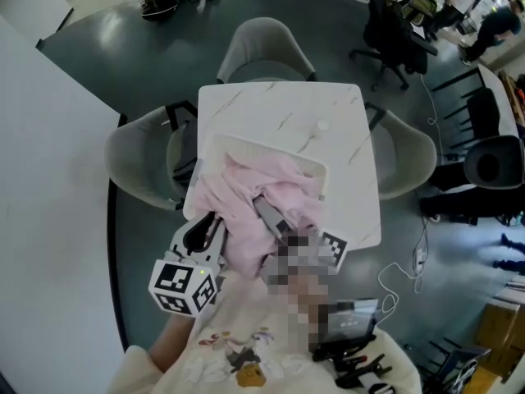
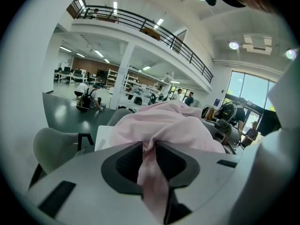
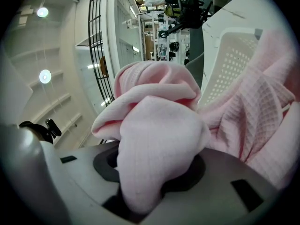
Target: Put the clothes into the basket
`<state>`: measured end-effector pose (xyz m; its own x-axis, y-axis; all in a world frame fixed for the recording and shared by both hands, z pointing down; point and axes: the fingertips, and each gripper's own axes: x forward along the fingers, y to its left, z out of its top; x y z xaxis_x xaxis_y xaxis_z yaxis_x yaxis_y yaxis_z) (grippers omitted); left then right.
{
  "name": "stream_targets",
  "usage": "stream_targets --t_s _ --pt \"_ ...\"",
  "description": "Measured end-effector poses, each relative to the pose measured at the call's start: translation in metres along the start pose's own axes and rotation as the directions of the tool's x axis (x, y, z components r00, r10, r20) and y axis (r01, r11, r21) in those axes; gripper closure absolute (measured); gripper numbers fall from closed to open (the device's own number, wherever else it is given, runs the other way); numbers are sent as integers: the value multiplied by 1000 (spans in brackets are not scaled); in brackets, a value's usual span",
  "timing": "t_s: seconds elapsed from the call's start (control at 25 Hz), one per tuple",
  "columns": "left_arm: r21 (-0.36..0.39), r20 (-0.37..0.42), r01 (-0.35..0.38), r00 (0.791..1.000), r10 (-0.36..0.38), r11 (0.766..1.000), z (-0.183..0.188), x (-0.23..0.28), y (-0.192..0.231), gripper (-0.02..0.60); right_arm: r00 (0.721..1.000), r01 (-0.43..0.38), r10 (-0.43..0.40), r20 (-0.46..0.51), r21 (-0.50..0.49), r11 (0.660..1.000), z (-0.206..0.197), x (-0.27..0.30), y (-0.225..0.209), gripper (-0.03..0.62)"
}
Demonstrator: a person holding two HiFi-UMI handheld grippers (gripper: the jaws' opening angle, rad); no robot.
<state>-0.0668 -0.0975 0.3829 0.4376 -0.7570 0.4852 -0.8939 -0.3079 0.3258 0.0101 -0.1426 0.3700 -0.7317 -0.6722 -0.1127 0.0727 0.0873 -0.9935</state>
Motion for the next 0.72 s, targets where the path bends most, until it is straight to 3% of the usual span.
stream_targets --t_s 0.44,0.72 --pt "-42 -56 -39 998 36 998 -21 34 19 485 997 57 -56 -47 13 998 14 13 -44 414" --pt "-95 -112 -64 992 54 993 -48 47 31 485 989 112 -115 -94 -35 993 12 17 -69 414"
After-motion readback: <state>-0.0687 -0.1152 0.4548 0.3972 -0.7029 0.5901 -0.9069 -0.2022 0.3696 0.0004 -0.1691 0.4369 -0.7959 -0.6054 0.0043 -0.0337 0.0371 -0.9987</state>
